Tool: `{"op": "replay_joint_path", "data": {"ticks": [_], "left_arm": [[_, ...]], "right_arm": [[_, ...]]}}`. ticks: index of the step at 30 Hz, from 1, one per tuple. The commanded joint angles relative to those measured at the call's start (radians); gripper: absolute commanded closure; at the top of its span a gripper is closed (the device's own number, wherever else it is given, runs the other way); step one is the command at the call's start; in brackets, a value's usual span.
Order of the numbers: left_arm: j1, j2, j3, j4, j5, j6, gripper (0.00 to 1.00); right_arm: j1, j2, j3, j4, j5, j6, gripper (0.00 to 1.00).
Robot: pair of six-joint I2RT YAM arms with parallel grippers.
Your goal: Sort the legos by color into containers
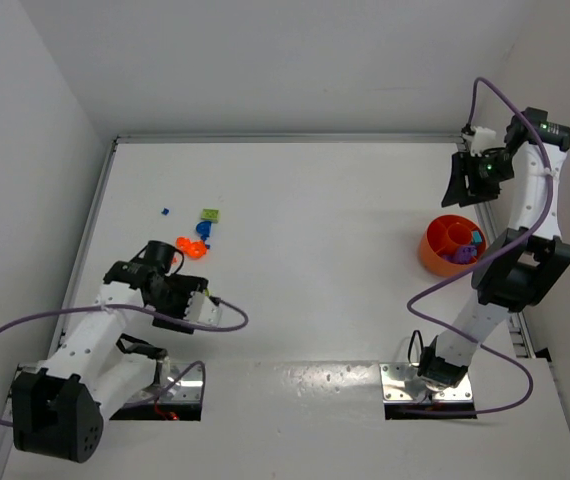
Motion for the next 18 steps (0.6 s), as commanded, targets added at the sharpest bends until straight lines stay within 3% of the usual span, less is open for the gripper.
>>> {"op": "replay_joint_path", "data": {"ticks": [1,7,12,18], "left_arm": [[0.040,0.064,0.028,0.001,0.064,0.541,0.23],[0.129,0.452,0.292,-0.136,0.177,0.907,0.18],[0.129,0.511,0.314,-0.108,0.187,1.053,0.17],[0.093,0.513,0.250,-0.064,0.178,1.076,0.17]], "right_arm": [[0.007,0.007,0.001,-0.050,-0.036,-0.017,0.48],[0.007,-0.002,-0.039,-0.050,-0.036,-0.017,0.48],[0.007,-0.002,-0.048,-0.050,-0.036,-0.017,0.48],[0.007,-0.002,-0.079,-0.050,-0.036,-0.026,0.49]]}}
